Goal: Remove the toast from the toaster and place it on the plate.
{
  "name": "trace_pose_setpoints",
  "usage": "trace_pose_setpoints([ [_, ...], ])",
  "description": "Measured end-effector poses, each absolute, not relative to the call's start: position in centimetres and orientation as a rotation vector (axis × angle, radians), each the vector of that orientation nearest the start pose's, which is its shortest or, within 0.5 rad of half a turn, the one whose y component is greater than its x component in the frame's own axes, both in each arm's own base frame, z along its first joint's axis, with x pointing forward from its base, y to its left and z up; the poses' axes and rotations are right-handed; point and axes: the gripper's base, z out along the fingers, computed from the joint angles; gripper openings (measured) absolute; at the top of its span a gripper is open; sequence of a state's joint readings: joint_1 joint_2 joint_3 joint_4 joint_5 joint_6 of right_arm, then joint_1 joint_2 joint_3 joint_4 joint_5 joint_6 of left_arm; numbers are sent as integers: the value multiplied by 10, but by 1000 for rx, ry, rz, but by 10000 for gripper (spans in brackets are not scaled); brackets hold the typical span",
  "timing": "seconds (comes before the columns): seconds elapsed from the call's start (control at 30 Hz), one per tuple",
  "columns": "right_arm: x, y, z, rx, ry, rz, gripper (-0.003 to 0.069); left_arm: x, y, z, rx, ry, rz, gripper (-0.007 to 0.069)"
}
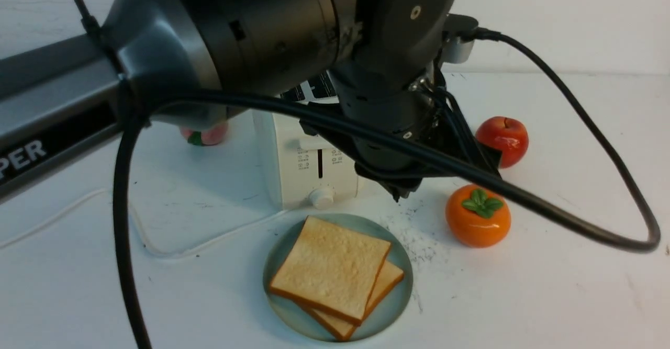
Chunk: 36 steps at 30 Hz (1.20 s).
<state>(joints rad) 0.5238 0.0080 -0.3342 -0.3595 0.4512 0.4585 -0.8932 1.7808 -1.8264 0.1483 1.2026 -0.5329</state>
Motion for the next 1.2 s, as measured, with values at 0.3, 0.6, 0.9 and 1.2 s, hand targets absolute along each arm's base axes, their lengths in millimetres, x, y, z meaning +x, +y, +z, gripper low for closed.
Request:
trace_pose_setpoints([
  [0.3, 35, 8, 277, -215, 1538, 416, -8, 250, -291, 366, 499, 2629, -278, -14],
  [0.6, 35, 8, 277, -215, 1538, 416, -5, 251, -292, 367, 499, 2617, -291, -14],
  [0.9, 36, 7, 277, -224, 1533, 395, 2, 249, -296, 367, 495, 2628, -349, -14],
  [1.2, 35, 11, 266, -163, 1576, 514, 7, 248, -296, 366, 495, 2639, -350, -11],
])
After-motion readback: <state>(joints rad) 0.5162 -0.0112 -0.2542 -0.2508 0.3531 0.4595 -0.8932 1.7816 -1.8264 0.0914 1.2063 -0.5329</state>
